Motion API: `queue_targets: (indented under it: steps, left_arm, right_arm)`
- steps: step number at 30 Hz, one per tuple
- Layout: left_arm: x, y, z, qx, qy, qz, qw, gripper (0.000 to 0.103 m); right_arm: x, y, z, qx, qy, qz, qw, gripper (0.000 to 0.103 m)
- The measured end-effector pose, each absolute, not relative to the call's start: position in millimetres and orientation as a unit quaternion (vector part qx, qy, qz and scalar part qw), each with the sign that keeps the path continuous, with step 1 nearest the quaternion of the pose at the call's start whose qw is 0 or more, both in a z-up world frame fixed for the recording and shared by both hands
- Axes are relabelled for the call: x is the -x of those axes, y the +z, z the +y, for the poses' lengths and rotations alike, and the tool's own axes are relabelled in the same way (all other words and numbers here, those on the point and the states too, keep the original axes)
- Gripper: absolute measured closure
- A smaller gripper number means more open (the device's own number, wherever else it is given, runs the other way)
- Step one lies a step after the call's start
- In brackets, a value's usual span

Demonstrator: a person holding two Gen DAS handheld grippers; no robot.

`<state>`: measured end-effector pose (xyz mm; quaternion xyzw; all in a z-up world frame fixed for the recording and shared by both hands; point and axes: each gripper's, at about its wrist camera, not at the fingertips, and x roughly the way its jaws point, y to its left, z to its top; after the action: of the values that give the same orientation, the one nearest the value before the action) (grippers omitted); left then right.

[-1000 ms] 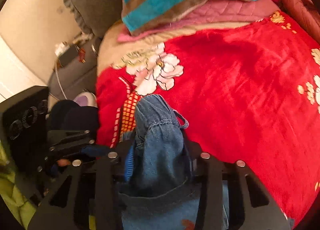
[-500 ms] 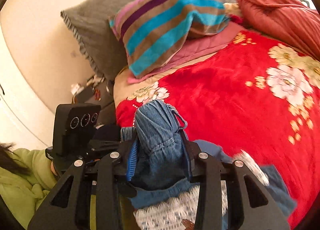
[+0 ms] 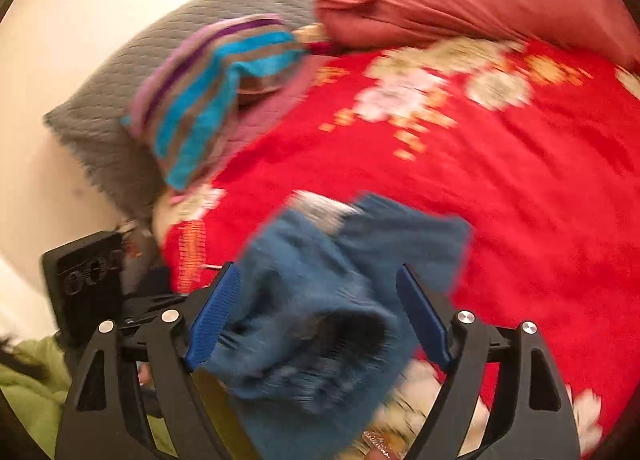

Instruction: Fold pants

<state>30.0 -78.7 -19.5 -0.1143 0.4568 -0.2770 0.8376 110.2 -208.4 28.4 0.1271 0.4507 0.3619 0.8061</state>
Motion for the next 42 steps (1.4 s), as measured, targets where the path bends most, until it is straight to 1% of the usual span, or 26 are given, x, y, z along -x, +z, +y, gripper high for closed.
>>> queue_targets:
  steps: [2,6,7,8,13,15,16,18,20,22,23,24,25,27,28,29,30,31,32,34,37,40,42]
  left_arm:
    - [-29,-21,-80,0.101,-0.273,0.458,0.840,0.016]
    - [-29,-21,-75,0.102,-0.271,0.460,0.840,0.016]
    - [-30,-21,-75,0.100,-0.269,0.461,0.840,0.016]
    - [-30,-22,-77,0.098,-0.268,0.462,0.839,0.016]
    - [-24,-24,-80,0.094,-0.273,0.465,0.837,0.016]
    - [-22,-18,-75,0.106,-0.272,0.457,0.840,0.016]
    - [-20,-15,-71,0.111,-0.270,0.451,0.844,0.016]
    - [-15,-3,-57,0.112,-0.250,0.429,0.861,0.016]
    - [-14,3,-48,0.103,-0.219,0.422,0.874,0.026]
    - [-17,4,-42,0.099,-0.195,0.423,0.879,0.050]
    - [-21,1,-41,0.098,-0.185,0.430,0.878,0.056]
    - [-23,-4,-42,0.093,-0.179,0.438,0.876,0.065]
    - [-25,-8,-44,0.085,-0.176,0.444,0.874,0.071]
    - [-23,-17,-54,0.050,-0.170,0.459,0.870,0.071]
    - [-21,-20,-56,0.038,-0.170,0.462,0.870,0.071]
    - [-18,-22,-61,0.020,-0.169,0.466,0.869,0.071]
    - [-16,-23,-65,0.007,-0.168,0.467,0.868,0.071]
    - [-14,-24,-67,0.001,-0.170,0.468,0.867,0.072]
    - [-12,-24,-67,0.000,-0.172,0.467,0.867,0.072]
    - [-10,-25,-64,0.006,-0.175,0.468,0.866,0.073]
    - [-11,-26,-60,0.016,-0.177,0.468,0.866,0.072]
    - [-11,-25,-59,0.023,-0.178,0.468,0.865,0.072]
    - [-10,-24,-59,0.025,-0.177,0.469,0.865,0.072]
  right_arm:
    - [-108,23,-207,-0.135,0.356,0.457,0.804,0.023]
    - [-111,8,-189,-0.113,0.331,0.477,0.806,0.024]
    - [-110,7,-188,-0.101,0.318,0.484,0.809,0.038]
    - [-111,0,-186,-0.088,0.304,0.499,0.807,0.048]
    - [-104,-7,-189,-0.060,0.289,0.509,0.809,0.049]
    - [-100,2,-187,-0.044,0.295,0.498,0.814,0.043]
    - [-99,10,-187,-0.038,0.298,0.487,0.820,0.038]
    - [-102,23,-184,-0.033,0.311,0.467,0.827,0.037]
    - [-110,34,-174,-0.021,0.328,0.452,0.829,0.037]
    - [-120,38,-161,0.000,0.337,0.448,0.828,0.037]
    - [-127,38,-150,0.018,0.348,0.450,0.822,0.041]
    - [-131,36,-143,0.029,0.355,0.454,0.817,0.045]
    - [-138,31,-134,0.041,0.362,0.465,0.807,0.051]
    - [-148,14,-114,0.084,0.362,0.494,0.786,0.051]
    - [-149,6,-107,0.104,0.359,0.501,0.781,0.055]
    - [-150,-3,-98,0.141,0.345,0.501,0.781,0.072]
    - [-149,-6,-94,0.162,0.332,0.496,0.786,0.083]
    - [-148,-6,-90,0.172,0.323,0.491,0.791,0.088]
    - [-147,-3,-88,0.176,0.315,0.483,0.798,0.092]
    - [-146,-1,-82,0.194,0.305,0.471,0.805,0.094]
    - [-148,-16,-74,0.220,0.293,0.476,0.800,0.094]
    - [-151,-13,-79,0.188,0.288,0.479,0.808,0.093]
    - [-147,0,-89,0.156,0.293,0.467,0.820,0.089]
